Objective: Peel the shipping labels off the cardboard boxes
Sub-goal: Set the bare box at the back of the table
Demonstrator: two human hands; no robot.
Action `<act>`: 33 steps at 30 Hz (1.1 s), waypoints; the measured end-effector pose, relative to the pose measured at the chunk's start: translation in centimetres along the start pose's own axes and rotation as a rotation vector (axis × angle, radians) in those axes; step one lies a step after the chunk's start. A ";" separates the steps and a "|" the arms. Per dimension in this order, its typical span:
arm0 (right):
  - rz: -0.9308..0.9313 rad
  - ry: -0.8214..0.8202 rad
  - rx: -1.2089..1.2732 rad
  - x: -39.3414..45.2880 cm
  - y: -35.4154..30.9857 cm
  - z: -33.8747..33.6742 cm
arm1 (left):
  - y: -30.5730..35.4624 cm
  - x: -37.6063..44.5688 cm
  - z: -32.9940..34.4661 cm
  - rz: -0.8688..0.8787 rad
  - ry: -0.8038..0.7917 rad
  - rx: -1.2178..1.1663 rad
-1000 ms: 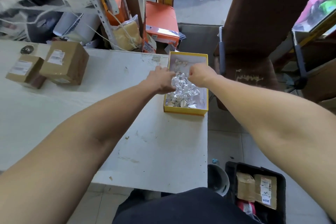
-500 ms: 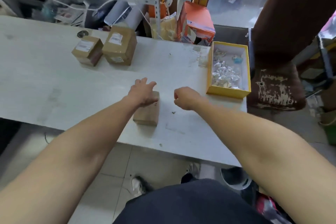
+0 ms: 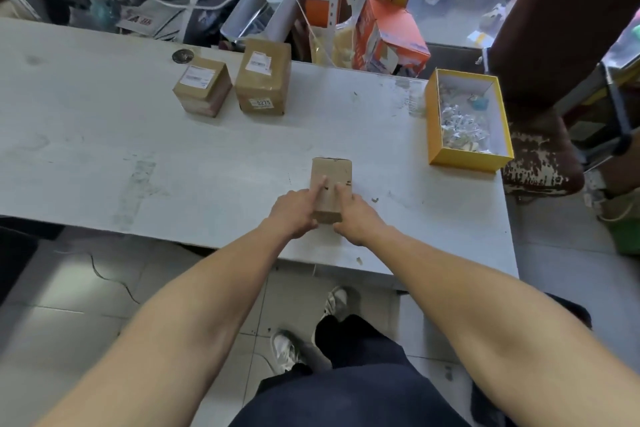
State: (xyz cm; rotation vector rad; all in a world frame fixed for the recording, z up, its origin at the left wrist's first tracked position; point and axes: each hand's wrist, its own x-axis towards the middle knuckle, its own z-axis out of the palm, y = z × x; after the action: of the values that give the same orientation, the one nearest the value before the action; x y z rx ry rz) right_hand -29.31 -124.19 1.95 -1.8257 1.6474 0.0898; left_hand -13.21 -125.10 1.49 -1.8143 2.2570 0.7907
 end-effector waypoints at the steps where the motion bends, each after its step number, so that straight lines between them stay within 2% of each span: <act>1: 0.007 0.030 -0.011 0.2 -0.2 0.0 | -0.1 0.4 -0.1 0.006 0.026 -0.012; 8: -0.021 0.146 -0.034 6.8 -1.4 -5.0 | -2.1 5.8 -5.9 0.055 0.158 -0.006; 17: -0.048 0.261 -0.099 19.1 -3.7 -14.5 | -3.6 18.6 -14.3 0.054 0.255 -0.048; 25: 0.049 0.263 -0.054 26.2 -2.7 -14.5 | -5.7 26.7 -14.4 0.124 0.201 -0.034; 30: 0.076 0.277 -0.050 27.6 -2.2 -13.2 | -6.6 28.1 -13.9 0.145 0.203 0.005; 33: 0.101 0.242 -0.078 27.3 -2.4 -14.1 | -6.4 28.6 -15.5 0.141 0.106 0.060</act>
State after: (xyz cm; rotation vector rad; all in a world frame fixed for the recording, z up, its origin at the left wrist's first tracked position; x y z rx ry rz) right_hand -26.89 -154.86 1.08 -1.8699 1.9279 -0.0245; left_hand -11.39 -158.23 0.67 -1.7251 2.4701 0.6536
